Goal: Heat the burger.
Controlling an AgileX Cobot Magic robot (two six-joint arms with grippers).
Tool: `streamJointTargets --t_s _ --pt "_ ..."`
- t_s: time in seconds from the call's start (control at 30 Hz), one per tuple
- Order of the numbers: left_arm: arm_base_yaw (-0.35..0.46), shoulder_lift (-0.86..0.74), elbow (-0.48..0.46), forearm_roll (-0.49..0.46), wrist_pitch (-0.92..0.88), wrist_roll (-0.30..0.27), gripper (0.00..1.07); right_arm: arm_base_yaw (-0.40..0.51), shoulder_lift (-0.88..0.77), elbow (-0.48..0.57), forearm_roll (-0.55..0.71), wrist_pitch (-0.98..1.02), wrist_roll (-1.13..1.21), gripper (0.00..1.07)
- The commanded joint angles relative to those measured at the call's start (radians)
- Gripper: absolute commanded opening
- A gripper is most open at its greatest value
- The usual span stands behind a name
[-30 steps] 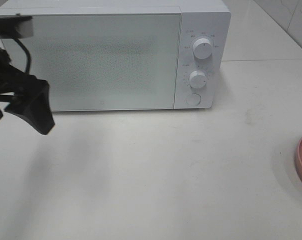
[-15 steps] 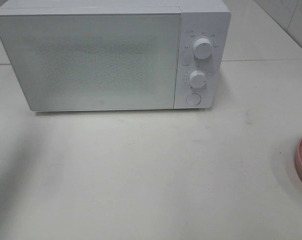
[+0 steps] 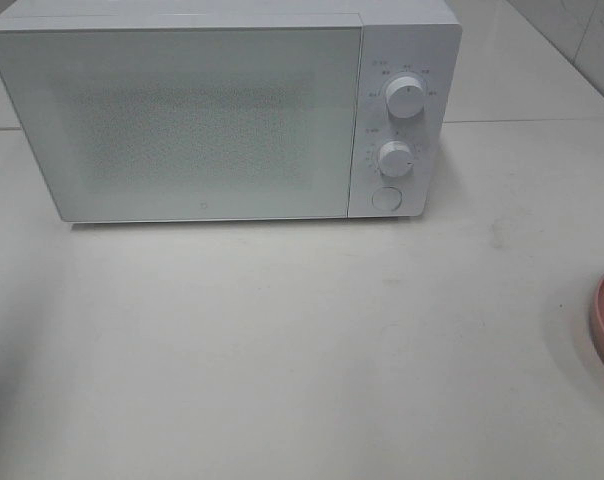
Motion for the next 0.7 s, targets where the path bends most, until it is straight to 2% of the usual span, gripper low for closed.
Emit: streamJointTargets --t_s 0.03,0.07,0.13,0.17,0.23,0.33,0.4,0.7 --pt "0.002 -0.122 0.136 0.007 0.018 0.0 0.98 -0.007 -0.03 0.005 -0.003 -0.011 -0.008 0.72" --pt "0.002 -0.122 0.136 0.007 0.018 0.0 0.98 -0.007 -0.03 0.005 -0.003 -0.011 -0.008 0.72" --pt "0.002 -0.218 0.225 0.007 -0.019 0.0 0.98 -0.007 -0.03 0.005 -0.003 -0.011 -0.008 0.72" --pt "0.002 -0.218 0.225 0.007 -0.019 0.0 0.98 -0.007 -0.03 0.005 -0.003 -0.011 -0.008 0.72" --pt "0.002 -0.313 0.29 0.008 -0.049 0.0 0.98 -0.007 -0.03 0.005 -0.003 -0.011 -0.008 0.72" --pt "0.002 -0.375 0.325 0.008 -0.062 -0.001 0.98 -0.007 -0.03 0.005 -0.003 -0.011 -0.008 0.72" --pt "0.002 -0.48 0.377 0.008 -0.068 -0.001 0.98 -0.007 -0.03 0.005 -0.003 -0.011 -0.008 0.72" --pt "0.002 -0.764 0.434 0.002 -0.107 -0.032 0.98 -0.007 -0.03 0.005 -0.003 -0.011 -0.008 0.72"
